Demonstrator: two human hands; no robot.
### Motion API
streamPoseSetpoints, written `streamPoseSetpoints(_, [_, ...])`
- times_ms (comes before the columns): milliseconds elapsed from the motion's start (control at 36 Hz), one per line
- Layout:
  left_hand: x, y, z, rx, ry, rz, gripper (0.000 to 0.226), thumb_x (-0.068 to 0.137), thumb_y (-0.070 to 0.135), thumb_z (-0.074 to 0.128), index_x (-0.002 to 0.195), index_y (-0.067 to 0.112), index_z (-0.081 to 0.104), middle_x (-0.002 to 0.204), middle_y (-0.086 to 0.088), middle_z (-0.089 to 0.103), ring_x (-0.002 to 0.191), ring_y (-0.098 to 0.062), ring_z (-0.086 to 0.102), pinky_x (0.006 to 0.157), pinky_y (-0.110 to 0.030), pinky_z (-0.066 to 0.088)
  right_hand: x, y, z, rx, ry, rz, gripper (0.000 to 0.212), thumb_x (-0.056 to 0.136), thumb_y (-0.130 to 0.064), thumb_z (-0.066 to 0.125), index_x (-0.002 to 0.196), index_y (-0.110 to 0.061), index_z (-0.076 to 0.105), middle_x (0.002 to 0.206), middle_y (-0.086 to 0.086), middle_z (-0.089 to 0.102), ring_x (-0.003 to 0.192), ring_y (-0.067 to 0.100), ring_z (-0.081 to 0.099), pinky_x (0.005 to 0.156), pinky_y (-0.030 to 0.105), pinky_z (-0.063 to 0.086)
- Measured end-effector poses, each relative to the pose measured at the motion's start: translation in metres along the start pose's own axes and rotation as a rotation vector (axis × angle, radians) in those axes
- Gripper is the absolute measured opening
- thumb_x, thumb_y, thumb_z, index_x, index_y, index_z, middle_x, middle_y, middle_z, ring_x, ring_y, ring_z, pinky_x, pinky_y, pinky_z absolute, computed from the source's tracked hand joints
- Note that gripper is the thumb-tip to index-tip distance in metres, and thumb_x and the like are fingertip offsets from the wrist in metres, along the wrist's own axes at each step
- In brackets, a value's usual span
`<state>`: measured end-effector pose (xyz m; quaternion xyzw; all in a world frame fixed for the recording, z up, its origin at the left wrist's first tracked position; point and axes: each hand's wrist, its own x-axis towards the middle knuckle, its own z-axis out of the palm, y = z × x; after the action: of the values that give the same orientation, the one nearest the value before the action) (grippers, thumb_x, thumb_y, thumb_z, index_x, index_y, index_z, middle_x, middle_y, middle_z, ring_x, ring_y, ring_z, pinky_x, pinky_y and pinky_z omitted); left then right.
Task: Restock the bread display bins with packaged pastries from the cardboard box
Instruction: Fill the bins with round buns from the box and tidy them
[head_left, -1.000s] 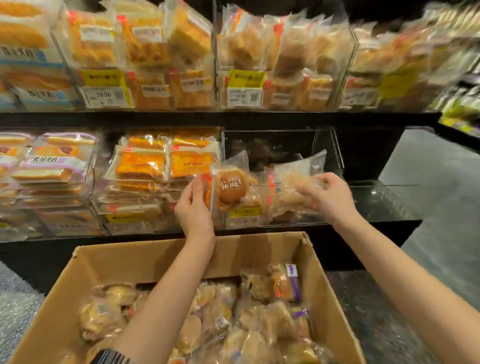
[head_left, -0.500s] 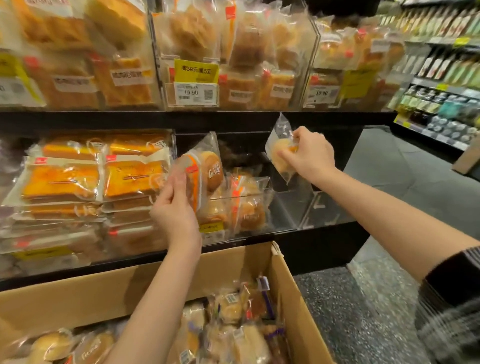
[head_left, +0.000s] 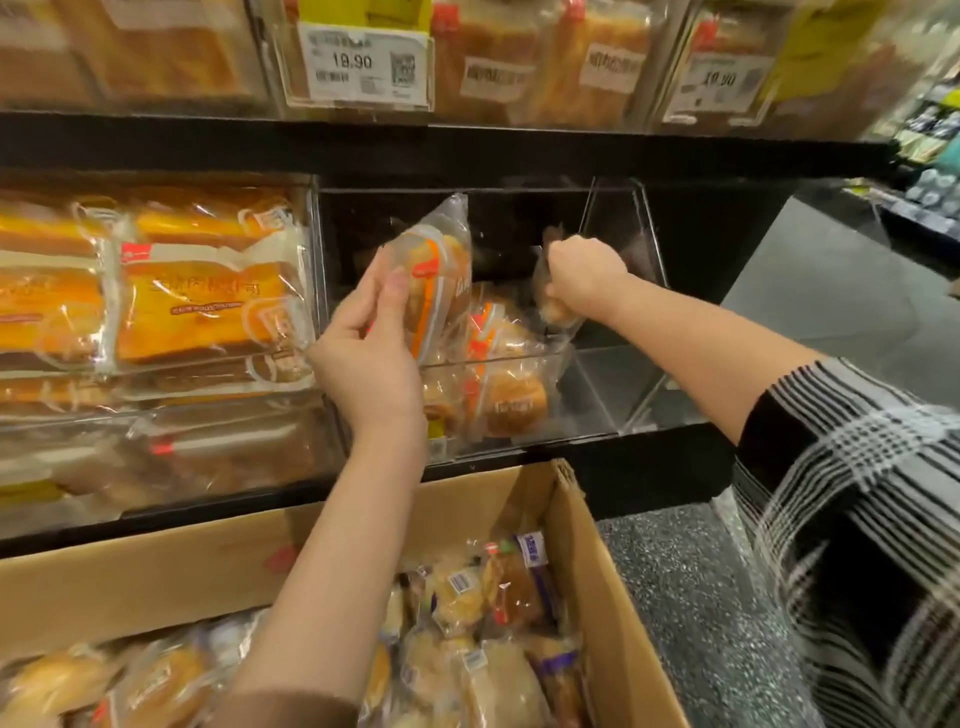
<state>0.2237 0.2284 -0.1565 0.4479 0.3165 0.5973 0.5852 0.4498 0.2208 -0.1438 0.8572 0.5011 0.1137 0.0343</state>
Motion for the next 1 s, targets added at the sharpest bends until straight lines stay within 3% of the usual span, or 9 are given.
streamPoseSetpoints(83, [-0.002, -0.005, 0.003, 0.054, -0.013, 0.028, 0.023, 0.090, 0.024, 0.065, 0.113, 0.030, 0.067, 0.112, 0.013, 0.069, 0.109, 0.001, 0.061, 0.095, -0.026, 0.051, 0.001, 0.001, 0.006, -0.065, -0.041, -0.060, 0.029, 0.096, -0.018, 0.050, 0.121, -0.002, 0.054, 0.111, 0.016, 0.064, 0.102, 0.034, 0.063, 0.080, 0.039, 0.048])
streamPoseSetpoints(167, [-0.004, -0.009, 0.005, 0.109, -0.022, 0.044, 0.026, 0.090, 0.026, 0.066, 0.115, 0.026, 0.067, 0.110, 0.015, 0.068, 0.108, 0.002, 0.061, 0.096, -0.028, 0.051, -0.002, -0.001, 0.014, -0.303, 0.000, -0.166, 0.031, 0.101, -0.023, 0.042, 0.124, -0.004, 0.051, 0.110, 0.012, 0.065, 0.101, 0.030, 0.063, 0.073, 0.035, 0.043])
streamPoseSetpoints(250, [-0.006, -0.010, 0.007, 0.139, -0.057, 0.062, 0.022, 0.089, 0.027, 0.066, 0.109, 0.035, 0.066, 0.111, 0.015, 0.068, 0.109, 0.001, 0.061, 0.097, -0.029, 0.051, -0.004, -0.001, 0.016, -0.487, 0.010, -0.243, 0.033, 0.103, -0.027, 0.037, 0.116, -0.006, 0.058, 0.105, 0.007, 0.065, 0.096, 0.025, 0.063, 0.068, 0.031, 0.037])
streamPoseSetpoints(444, [-0.003, -0.013, 0.005, 0.196, -0.061, 0.058, 0.021, 0.089, 0.030, 0.066, 0.108, 0.039, 0.066, 0.117, 0.011, 0.065, 0.112, -0.005, 0.059, 0.096, -0.033, 0.052, -0.003, 0.003, 0.019, -0.338, -0.130, -0.157, 0.031, 0.103, -0.016, 0.038, 0.126, -0.006, 0.057, 0.126, 0.014, 0.053, 0.116, 0.029, 0.053, 0.089, 0.034, 0.045])
streamPoseSetpoints(611, [-0.001, -0.014, 0.004, 0.222, -0.063, 0.024, 0.026, 0.088, 0.033, 0.067, 0.114, 0.032, 0.069, 0.119, 0.004, 0.063, 0.110, -0.008, 0.060, 0.094, -0.034, 0.053, 0.000, -0.001, 0.023, -0.118, -0.308, -0.082, 0.024, 0.097, -0.011, 0.048, 0.116, -0.003, 0.060, 0.116, 0.012, 0.058, 0.110, 0.029, 0.057, 0.090, 0.035, 0.046])
streamPoseSetpoints(750, [-0.001, -0.011, 0.004, 0.254, -0.057, 0.007, 0.020, 0.086, 0.039, 0.067, 0.105, 0.048, 0.066, 0.116, 0.007, 0.064, 0.107, -0.009, 0.061, 0.093, -0.035, 0.053, -0.001, -0.001, 0.019, 0.032, -0.371, -0.009, 0.029, 0.099, -0.019, 0.046, 0.120, -0.004, 0.059, 0.098, 0.009, 0.051, 0.105, 0.028, 0.057, 0.086, 0.034, 0.046])
streamPoseSetpoints(833, [-0.004, -0.009, 0.004, 0.269, -0.065, 0.012, 0.021, 0.088, 0.038, 0.065, 0.106, 0.048, 0.063, 0.114, 0.010, 0.064, 0.107, -0.008, 0.060, 0.094, -0.034, 0.053, -0.004, 0.001, 0.024, 0.115, -0.270, 0.038, 0.037, 0.097, -0.024, 0.052, 0.128, -0.002, 0.051, 0.117, 0.014, 0.057, 0.109, 0.029, 0.058, 0.085, 0.033, 0.047])
streamPoseSetpoints(917, [-0.006, -0.006, 0.004, 0.278, -0.062, 0.012, 0.023, 0.090, 0.035, 0.064, 0.112, 0.041, 0.065, 0.111, 0.013, 0.062, 0.106, -0.007, 0.059, 0.095, -0.033, 0.052, -0.010, 0.002, 0.023, 0.215, -0.197, 0.075, 0.060, 0.093, -0.022, 0.059, 0.144, -0.006, 0.032, 0.128, 0.015, 0.052, 0.114, 0.031, 0.057, 0.088, 0.035, 0.049])
streamPoseSetpoints(1000, [-0.008, -0.004, 0.005, 0.293, -0.055, 0.014, 0.026, 0.090, 0.033, 0.063, 0.116, 0.035, 0.066, 0.104, 0.017, 0.058, 0.100, 0.000, 0.058, 0.095, -0.026, 0.050, -0.019, -0.005, 0.006, 0.159, -0.012, 0.083, 0.038, 0.094, -0.018, 0.054, 0.130, -0.008, 0.046, 0.119, 0.012, 0.054, 0.102, 0.028, 0.060, 0.079, 0.033, 0.047])
